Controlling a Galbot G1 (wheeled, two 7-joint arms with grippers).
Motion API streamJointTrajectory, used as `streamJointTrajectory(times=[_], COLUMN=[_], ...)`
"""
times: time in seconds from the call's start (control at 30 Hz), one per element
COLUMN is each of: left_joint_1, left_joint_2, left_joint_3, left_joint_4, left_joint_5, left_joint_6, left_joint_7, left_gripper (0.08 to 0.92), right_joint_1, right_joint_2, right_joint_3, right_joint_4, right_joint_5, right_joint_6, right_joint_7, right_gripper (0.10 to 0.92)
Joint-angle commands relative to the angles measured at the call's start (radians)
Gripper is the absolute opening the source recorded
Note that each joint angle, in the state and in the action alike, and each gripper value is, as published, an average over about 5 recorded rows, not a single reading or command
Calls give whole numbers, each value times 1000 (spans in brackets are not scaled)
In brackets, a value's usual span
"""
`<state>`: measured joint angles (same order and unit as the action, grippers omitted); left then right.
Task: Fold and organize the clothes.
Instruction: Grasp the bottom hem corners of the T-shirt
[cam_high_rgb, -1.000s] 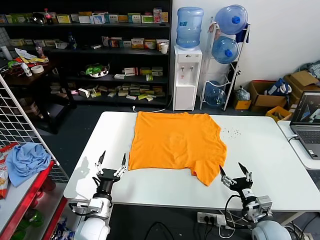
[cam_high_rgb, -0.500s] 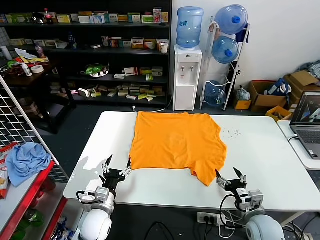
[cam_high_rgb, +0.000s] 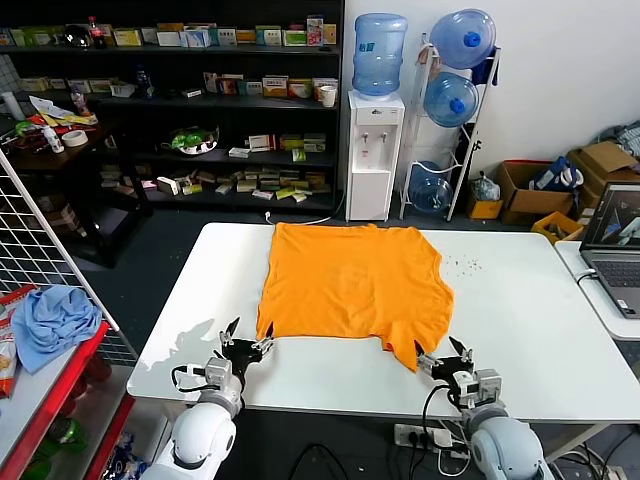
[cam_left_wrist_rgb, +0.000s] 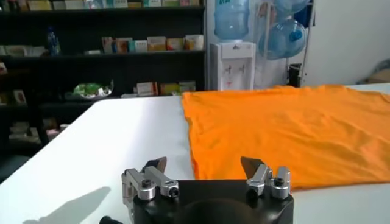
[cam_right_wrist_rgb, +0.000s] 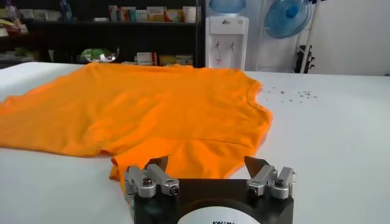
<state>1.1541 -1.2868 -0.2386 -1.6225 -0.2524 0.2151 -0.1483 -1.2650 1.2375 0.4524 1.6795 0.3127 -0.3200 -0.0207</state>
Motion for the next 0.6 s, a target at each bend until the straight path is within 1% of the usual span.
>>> streamJointTrajectory(times=[0.03, 0.5, 0.6], left_joint_1=[-37, -32, -28], left_joint_2=[-1, -3, -1], left_joint_3=[42, 52, 50], left_joint_4=[57, 82, 83], left_joint_5=[-39, -28, -25], left_joint_6=[62, 60, 59], left_joint_7=[-10, -6, -4], left_gripper=[823, 823, 822], right_joint_1=[27, 17, 19], right_joint_2=[8, 19, 23], right_joint_3=[-17, -16, -18], right_joint_4=[-19, -26, -34], right_joint_5=[-8, -17, -21], right_joint_6=[-19, -15, -14], right_joint_7=[5, 16, 22], right_gripper=[823, 823, 792])
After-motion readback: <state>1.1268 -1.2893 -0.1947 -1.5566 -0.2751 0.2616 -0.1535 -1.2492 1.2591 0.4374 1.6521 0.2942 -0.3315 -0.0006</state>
